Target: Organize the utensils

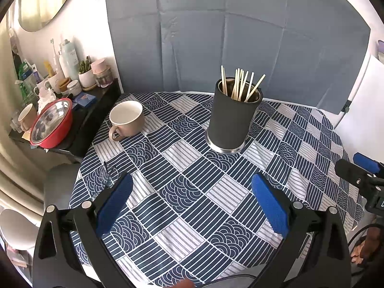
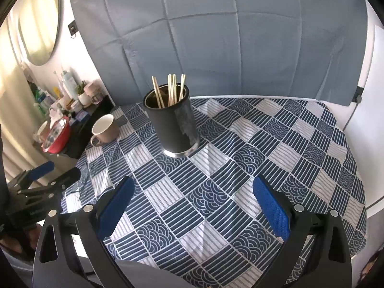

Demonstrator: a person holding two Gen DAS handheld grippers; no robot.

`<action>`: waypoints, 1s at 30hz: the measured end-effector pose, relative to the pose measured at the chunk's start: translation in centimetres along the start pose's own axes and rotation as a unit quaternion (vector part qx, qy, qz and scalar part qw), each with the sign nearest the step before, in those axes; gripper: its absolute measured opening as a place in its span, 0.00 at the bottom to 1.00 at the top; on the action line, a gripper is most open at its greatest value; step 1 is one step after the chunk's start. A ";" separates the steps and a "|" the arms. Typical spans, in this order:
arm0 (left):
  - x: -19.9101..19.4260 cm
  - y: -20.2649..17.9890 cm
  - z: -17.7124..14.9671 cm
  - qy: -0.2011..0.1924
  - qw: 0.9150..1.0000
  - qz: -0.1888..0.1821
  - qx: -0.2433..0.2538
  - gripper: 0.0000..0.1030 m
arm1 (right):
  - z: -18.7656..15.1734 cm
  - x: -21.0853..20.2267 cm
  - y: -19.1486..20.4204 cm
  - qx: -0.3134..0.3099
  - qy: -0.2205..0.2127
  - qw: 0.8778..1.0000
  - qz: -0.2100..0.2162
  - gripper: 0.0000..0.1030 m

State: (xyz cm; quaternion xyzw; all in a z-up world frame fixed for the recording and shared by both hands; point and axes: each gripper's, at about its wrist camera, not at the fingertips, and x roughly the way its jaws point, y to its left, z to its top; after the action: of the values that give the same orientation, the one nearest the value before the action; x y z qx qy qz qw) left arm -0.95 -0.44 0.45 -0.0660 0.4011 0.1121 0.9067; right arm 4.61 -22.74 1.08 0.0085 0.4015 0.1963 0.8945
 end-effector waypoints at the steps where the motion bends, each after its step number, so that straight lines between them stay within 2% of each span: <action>1: 0.0 0.0 0.0 0.001 1.000 -0.001 -0.001 0.94 | 0.0 0.0 0.0 0.000 0.001 1.000 -0.001 0.92; 8: 0.3 0.1 0.0 0.011 1.000 -0.003 0.000 0.94 | -0.2 0.1 -0.1 0.003 0.003 1.000 -0.001 0.92; 19: -0.5 -0.6 -0.2 -0.009 1.000 -0.002 0.016 0.94 | -0.4 0.2 -0.2 0.008 0.007 1.000 -0.001 0.92; 30: -0.5 -0.7 -0.3 -0.004 1.000 -0.003 0.013 0.94 | -0.5 0.0 -0.2 0.005 0.009 1.000 -0.002 0.92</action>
State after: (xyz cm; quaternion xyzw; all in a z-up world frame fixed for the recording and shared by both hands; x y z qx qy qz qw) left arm -1.28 -1.25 0.66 -0.0549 0.3987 0.1039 0.9095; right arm 4.36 -22.98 0.70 0.0104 0.4109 0.1925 0.8910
